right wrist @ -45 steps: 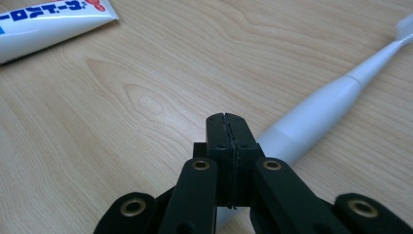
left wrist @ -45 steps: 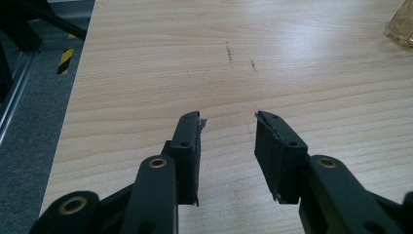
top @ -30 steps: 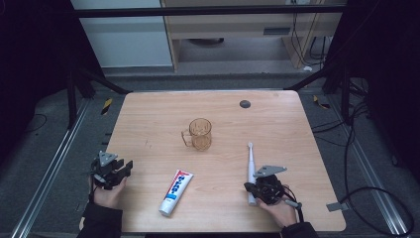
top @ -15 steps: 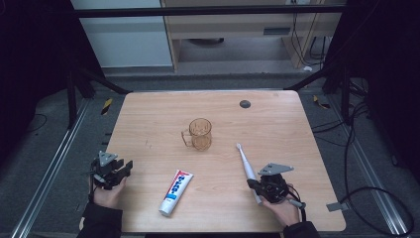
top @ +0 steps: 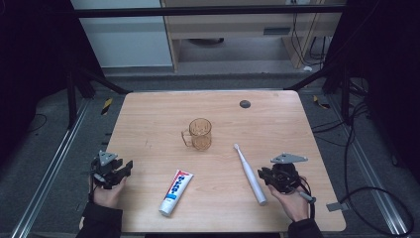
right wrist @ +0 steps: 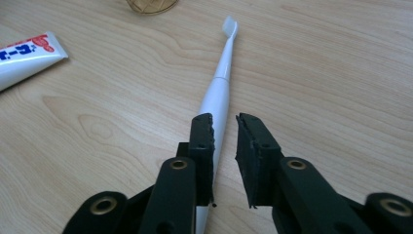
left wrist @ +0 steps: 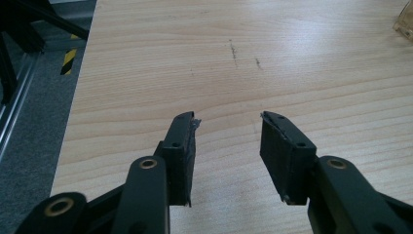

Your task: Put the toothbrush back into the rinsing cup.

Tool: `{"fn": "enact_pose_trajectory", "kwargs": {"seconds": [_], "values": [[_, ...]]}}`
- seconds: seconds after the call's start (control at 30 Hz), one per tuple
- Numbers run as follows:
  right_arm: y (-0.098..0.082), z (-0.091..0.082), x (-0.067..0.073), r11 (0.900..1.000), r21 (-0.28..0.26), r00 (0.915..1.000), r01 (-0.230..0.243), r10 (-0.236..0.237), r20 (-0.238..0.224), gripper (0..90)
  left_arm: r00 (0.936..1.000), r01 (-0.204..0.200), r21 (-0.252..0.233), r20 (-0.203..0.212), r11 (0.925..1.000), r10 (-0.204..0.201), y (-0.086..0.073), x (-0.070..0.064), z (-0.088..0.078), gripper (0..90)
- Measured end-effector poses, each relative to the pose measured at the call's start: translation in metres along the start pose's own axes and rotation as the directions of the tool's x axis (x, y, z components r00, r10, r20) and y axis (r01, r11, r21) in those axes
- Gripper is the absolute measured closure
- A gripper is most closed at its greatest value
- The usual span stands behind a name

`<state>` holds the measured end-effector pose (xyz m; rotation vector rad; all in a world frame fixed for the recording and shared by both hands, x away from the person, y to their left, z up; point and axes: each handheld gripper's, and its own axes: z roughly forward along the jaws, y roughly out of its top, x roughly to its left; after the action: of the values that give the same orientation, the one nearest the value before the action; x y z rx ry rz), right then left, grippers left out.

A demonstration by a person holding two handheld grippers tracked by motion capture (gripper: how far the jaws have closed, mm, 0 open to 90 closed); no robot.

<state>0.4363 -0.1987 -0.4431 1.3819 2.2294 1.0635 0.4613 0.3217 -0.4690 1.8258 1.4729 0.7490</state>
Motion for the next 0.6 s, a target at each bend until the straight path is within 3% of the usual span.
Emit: {"fn": "enact_pose_trajectory", "kwargs": {"seconds": [0.2, 0.23, 0.6], "values": [[0.011, 0.001, 0.000, 0.999, 0.052, 0.9995, 0.009, -0.010, 0.030, 65.3, 0.9998, -0.020, 0.006, -0.006, 0.9998, 0.020, 0.001, -0.002, 0.002, 53.0], [0.015, 0.001, 0.001, 0.997, 0.080, 0.9993, 0.009, -0.012, 0.036, 63.7, 0.9998, -0.021, 0.004, -0.007, 0.9998, 0.021, 0.001, -0.002, 0.002, 52.5], [0.043, 0.005, 0.010, 0.986, 0.167, 0.9988, 0.026, -0.033, 0.036, 57.4, 0.9995, -0.029, 0.010, -0.008, 0.9995, 0.029, 0.001, -0.002, 0.004, 50.0]]}}
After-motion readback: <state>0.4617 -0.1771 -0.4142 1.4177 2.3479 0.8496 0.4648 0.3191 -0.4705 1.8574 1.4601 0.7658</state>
